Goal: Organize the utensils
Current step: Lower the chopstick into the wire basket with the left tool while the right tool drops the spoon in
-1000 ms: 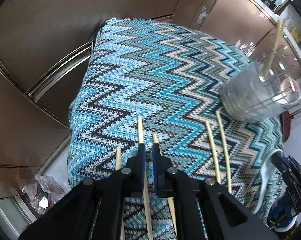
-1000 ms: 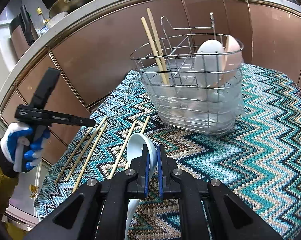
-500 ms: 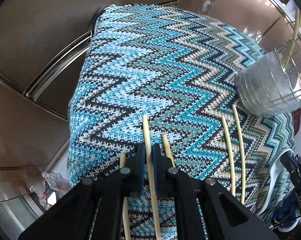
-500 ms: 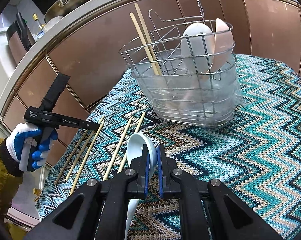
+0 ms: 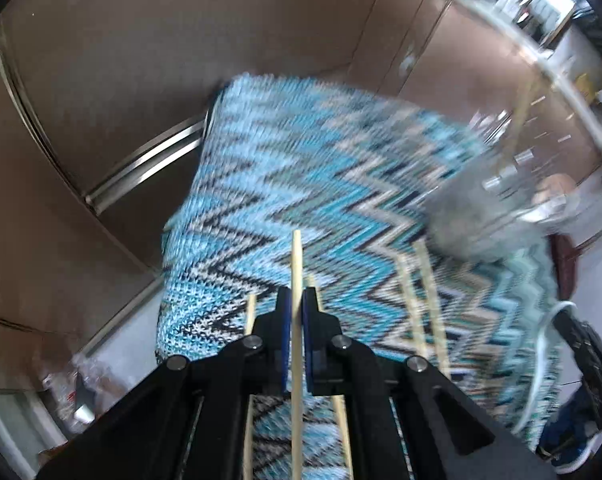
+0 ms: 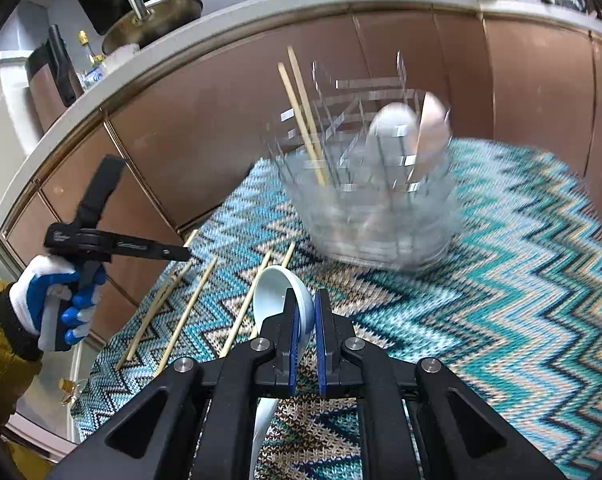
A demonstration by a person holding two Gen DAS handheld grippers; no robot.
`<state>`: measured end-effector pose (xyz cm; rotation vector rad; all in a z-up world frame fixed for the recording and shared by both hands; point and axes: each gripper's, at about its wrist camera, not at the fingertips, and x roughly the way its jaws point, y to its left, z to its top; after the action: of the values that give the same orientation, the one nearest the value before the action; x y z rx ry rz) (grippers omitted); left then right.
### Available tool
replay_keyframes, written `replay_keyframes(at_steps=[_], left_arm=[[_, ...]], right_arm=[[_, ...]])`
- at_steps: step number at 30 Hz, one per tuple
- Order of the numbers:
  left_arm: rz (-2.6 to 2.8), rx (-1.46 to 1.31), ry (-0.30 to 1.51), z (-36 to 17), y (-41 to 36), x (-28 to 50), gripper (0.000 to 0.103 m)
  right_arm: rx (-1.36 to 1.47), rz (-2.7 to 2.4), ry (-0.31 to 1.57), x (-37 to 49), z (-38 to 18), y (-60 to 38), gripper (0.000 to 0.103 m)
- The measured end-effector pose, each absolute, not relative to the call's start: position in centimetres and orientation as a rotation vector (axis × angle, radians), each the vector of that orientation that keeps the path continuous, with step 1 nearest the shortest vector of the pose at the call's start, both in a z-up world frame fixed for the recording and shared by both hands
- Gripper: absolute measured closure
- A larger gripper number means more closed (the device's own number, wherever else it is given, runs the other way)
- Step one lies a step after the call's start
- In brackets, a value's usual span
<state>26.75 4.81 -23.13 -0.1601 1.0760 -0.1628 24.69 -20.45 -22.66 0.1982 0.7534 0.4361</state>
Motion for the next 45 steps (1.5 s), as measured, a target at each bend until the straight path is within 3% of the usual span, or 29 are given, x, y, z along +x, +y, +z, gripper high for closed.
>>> replay_keyframes(at_steps=[14, 22, 30, 45], left_arm=[[-0.372, -0.244, 0.599, -7.3, 1.3, 22.8, 0.098], [-0.459, -0.304, 0.374, -2.8, -3.3, 26.0, 0.098], [-0.387, -0.32, 0.192, -5.3, -7.8, 30.0, 0.098], [-0.236, -0.24, 0.123, -13.6, -10.7, 31.8, 0.098]], right_arm=[[0.145, 0.322, 0.405, 22.9, -11.1, -21.7, 0.096], [0.132, 0.245, 0.216, 27.6, -7.6, -22.0, 0.096], [0.129, 0.118, 0.1, 32.1, -10.2, -22.6, 0.096], [0.046, 0.069, 0.108, 32.8, -15.9, -21.6, 0.094]])
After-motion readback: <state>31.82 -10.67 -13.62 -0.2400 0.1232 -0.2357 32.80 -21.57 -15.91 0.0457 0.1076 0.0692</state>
